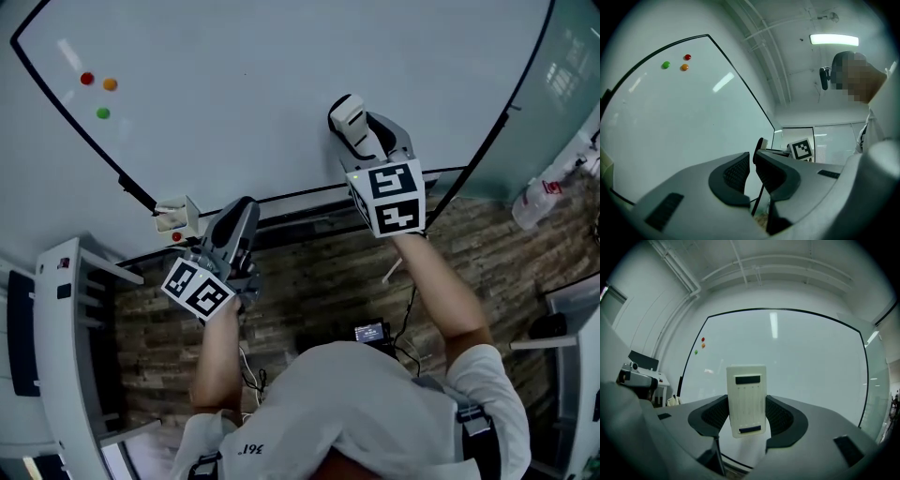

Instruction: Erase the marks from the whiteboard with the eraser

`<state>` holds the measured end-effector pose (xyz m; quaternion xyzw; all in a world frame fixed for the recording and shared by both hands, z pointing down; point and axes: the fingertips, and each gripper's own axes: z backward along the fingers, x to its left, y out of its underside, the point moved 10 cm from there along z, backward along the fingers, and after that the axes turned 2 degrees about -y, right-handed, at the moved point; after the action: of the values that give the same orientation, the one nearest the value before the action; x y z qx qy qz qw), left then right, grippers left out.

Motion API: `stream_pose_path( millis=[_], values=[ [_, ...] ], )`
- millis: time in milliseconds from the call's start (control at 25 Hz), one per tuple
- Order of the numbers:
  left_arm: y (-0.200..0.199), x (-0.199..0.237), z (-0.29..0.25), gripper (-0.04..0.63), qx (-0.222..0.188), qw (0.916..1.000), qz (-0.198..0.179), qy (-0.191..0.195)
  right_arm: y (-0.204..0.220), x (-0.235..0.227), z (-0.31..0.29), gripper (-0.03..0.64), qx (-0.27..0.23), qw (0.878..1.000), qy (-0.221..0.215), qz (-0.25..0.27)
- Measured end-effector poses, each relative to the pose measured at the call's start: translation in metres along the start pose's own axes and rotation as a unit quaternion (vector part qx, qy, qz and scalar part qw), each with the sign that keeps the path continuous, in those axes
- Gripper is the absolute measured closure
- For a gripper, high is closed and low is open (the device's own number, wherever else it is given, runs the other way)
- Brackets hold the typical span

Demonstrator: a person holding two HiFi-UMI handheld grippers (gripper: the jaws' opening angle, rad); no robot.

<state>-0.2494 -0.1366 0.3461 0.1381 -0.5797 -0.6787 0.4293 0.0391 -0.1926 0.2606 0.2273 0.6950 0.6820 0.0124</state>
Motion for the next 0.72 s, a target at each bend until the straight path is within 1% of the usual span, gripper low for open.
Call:
stream_pose_path(
  millis=[240,400,720],
  values=[
    [0.037,-0.064,-0.019,0.554,0.009,0.9999,0.007,0.004,0.030,-0.041,0.053,0.357,0.010,1.000,-0.014,-0.007],
    [0.060,-0.108,-0.024,0.554,0.014,0.9999,0.008,-0.003,0.049,-0.066,0.090,0.357,0.010,1.000,-0.022,-0.012],
    [0.087,-0.159,-0.014,0.554,0.017,0.9995,0.009,-0.027,0.079,-0.091,0.139,0.357,0.006,0.999,-0.037,-0.037]
  ],
)
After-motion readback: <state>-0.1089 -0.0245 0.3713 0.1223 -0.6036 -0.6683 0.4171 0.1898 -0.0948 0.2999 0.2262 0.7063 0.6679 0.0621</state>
